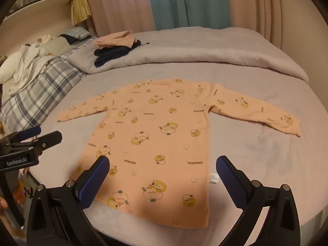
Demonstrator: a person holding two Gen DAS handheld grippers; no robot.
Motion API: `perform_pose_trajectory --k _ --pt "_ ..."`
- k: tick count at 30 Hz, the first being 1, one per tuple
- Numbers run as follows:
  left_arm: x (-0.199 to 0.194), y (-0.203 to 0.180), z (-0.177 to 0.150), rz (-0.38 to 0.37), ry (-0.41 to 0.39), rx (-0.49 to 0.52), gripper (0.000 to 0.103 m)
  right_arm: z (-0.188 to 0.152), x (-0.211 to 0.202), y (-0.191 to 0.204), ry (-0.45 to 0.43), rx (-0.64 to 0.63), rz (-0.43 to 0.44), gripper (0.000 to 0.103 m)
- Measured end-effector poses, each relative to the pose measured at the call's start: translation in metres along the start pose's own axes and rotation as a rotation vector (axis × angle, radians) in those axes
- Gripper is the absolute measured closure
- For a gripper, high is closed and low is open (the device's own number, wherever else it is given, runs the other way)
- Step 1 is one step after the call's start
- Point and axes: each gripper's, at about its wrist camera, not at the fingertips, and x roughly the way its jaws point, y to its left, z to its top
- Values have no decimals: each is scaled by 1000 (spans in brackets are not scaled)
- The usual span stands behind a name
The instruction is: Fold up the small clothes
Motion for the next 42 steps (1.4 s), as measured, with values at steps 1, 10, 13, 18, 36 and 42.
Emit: perform_pose_trajectory --k 1,10,13,18,36,42 --pt "0 0 0 -2 2 -3 0 0 0 0 -3 -2 2 0" --pt "3 -1 0 -23 1 -2 0 0 -1 -1 -12 -1 6 0" --pt "0 -4 -4 -7 -10 11 0 2 -1 2 -13 -9 2 0" --pt "0 -5 -5 -9 -9 18 0 1 -1 -1 -18 -8 15 0" --pt "-1 -7 -4 -11 -5 26 0 1 -1 -2 -14 -4 3 0" --pt "-1 -8 -2 -9 -7 27 0 1 0 -2 -15 -5 5 0"
